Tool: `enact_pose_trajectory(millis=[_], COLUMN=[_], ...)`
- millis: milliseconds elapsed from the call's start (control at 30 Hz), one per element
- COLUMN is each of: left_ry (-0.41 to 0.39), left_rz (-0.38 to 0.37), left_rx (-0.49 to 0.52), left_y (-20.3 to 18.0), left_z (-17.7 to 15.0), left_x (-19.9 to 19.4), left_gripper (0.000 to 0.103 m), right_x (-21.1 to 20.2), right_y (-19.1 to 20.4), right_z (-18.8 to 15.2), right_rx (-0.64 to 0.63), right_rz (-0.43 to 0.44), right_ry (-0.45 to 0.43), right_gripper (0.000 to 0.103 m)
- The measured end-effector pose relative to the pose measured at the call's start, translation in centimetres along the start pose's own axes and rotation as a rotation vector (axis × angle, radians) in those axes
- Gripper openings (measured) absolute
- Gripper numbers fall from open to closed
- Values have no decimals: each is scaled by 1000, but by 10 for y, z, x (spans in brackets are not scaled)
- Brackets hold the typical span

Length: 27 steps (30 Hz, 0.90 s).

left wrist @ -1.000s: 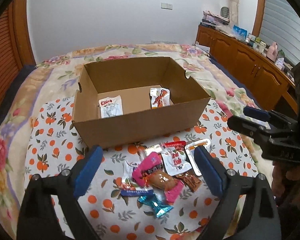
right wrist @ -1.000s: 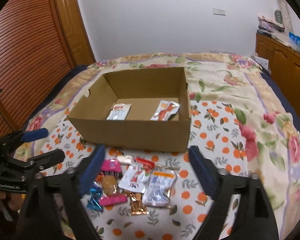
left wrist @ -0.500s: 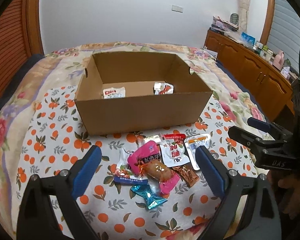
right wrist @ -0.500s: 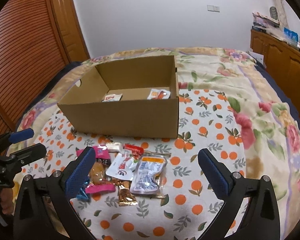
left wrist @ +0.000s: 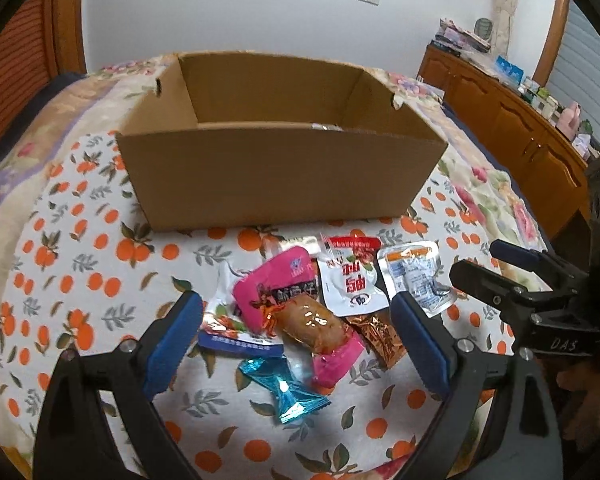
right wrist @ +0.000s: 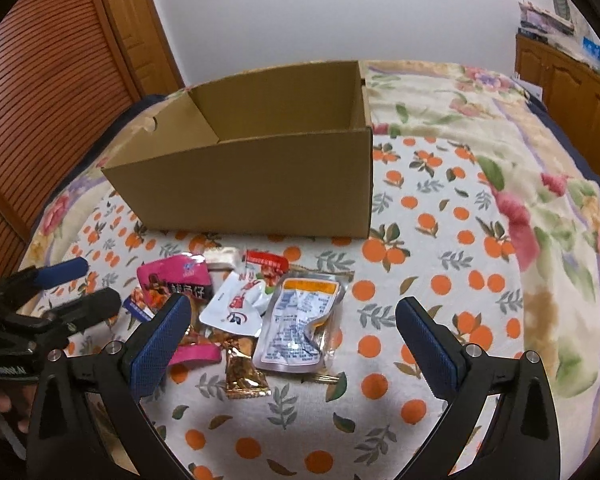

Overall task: Organize snacks
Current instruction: 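Grasp the pink-wrapped sausage with the left tool while the right tool grasps the clear pack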

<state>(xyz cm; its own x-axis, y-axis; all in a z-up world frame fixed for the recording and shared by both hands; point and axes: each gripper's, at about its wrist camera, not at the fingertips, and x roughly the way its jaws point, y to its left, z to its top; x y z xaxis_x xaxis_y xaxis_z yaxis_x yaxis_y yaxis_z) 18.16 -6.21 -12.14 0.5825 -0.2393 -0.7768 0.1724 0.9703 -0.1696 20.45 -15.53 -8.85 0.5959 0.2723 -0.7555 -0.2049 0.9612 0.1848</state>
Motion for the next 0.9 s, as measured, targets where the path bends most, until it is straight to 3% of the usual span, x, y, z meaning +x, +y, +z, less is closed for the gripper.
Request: enact_pose_trajectory(millis=[233,567,833,867,900], left_ry=[39,161,176,176,174], left_rz=[-14,-13,-5,2,15], left_rx=[30,-32,21,26,35], left_y=[-9,-4,-9,-8,-8], left_z=[-6,-9,-13,-12,-12], left_x=[21,63,71,71,71], left_gripper=[93,62,62,61,53], right_x=[16,30,44,46,48], right_y=[-6,-12,-13,-12,-13], right_z=[-2,-5,-7,-7,-8], right_rx=[11,11,11,10,10], right_rz=[-3,-14,-12,-13,-14], right_ry=[48,83,117,121,128], right_gripper=[103,101,100,100,99])
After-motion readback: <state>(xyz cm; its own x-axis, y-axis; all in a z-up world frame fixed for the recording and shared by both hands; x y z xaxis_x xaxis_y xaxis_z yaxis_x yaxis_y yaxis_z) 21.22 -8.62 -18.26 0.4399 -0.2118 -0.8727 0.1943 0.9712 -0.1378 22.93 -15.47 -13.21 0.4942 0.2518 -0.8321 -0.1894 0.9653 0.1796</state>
